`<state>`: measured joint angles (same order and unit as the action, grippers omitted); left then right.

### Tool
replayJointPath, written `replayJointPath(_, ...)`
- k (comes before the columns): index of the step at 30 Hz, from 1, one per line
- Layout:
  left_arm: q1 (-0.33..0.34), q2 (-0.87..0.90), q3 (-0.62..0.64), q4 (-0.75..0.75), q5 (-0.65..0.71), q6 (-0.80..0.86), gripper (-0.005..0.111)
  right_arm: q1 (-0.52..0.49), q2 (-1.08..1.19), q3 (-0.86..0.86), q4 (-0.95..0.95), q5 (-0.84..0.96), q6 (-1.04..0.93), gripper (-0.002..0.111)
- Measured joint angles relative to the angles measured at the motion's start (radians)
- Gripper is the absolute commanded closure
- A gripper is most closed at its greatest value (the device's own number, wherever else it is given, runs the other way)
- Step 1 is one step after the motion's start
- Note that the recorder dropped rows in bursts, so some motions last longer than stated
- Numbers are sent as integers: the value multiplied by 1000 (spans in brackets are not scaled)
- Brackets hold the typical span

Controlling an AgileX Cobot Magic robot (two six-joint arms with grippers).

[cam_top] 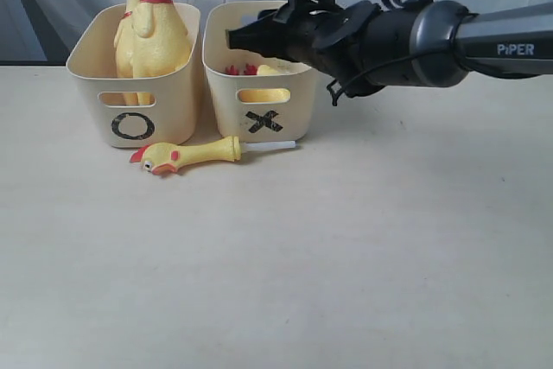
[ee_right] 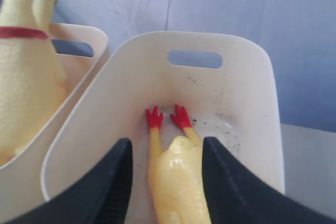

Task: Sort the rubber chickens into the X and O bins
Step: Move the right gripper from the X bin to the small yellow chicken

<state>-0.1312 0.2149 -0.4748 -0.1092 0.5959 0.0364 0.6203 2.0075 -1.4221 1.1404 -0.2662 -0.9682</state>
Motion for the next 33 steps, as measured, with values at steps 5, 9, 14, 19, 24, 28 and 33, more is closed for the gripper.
replayJointPath(5,0,0,0,0,0,0,82,0,-49,0,-111,112,0,68)
replayJointPath(9,0,0,0,0,0,0,82,0,-78,-4,-244,258,-2,68)
replayJointPath(14,0,0,0,0,0,0,82,0,-87,-4,-404,442,-2,68)
replayJointPath(19,0,0,0,0,0,0,82,0,-88,-4,-484,605,-60,68)
replayJointPath(24,0,0,0,0,0,0,82,0,-78,-4,-498,681,-183,68)
replayJointPath(28,0,0,0,0,0,0,82,12,-35,-4,-503,699,-291,68)
replayJointPath(33,0,0,0,0,0,0,82,70,36,-4,-507,638,-408,68)
